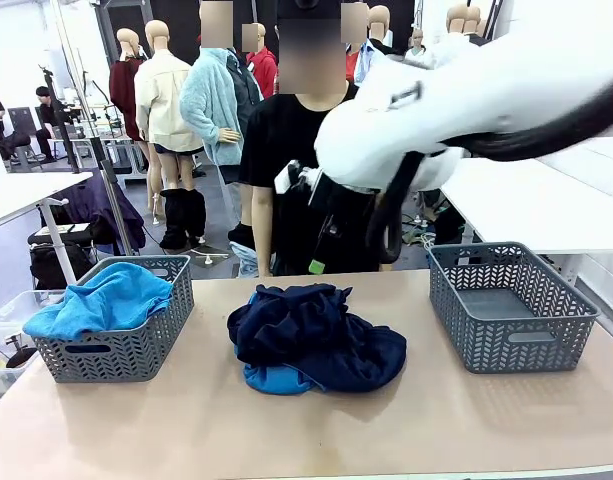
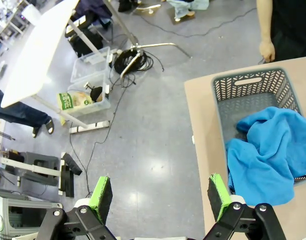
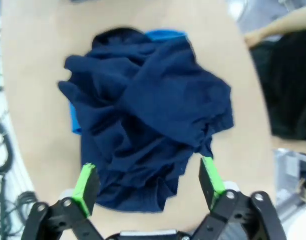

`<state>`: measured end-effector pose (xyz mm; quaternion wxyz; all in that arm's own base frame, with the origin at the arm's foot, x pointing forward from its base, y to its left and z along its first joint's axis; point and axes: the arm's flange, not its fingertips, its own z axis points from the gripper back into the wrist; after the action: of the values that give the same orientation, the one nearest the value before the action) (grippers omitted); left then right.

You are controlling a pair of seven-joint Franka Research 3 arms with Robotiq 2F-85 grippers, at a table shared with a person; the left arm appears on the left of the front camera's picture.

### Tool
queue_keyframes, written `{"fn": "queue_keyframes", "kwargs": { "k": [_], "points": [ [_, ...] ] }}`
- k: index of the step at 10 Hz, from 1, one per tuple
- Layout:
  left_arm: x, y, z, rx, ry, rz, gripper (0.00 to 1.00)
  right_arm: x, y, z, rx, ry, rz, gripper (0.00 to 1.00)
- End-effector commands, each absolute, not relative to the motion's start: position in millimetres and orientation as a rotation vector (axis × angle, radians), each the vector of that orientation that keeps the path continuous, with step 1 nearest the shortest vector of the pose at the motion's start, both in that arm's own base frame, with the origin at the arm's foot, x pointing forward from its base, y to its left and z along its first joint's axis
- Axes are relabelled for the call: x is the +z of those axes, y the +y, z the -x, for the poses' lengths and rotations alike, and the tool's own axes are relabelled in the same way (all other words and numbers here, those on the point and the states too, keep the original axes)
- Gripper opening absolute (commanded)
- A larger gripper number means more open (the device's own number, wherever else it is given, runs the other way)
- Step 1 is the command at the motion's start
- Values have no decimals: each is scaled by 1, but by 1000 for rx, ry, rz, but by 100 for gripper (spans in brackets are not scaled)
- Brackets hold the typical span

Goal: Sort the tops and bottoms.
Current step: Lift clothes from the center of the table with your right hand.

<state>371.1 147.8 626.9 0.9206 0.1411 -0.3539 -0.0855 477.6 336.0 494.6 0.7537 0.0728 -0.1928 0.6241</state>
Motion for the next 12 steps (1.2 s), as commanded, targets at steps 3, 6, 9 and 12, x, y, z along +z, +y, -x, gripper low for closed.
{"fn": "queue_keyframes", "kwargs": {
  "k": [3,6,9,12],
  "points": [
    [627,147,-371,-162,-726,-293,100,452,373,-533,1555,-228,-166,100],
    [627,147,-371,-162,-726,-293,100,442,381,-530,1671,-109,-283,100],
    [627,147,-371,-162,-726,-293,100,433,384,-529,1688,-8,-293,100],
    [627,147,-371,-162,-726,-293,100,414,391,-529,1675,-4,-282,100]
  ]
}}
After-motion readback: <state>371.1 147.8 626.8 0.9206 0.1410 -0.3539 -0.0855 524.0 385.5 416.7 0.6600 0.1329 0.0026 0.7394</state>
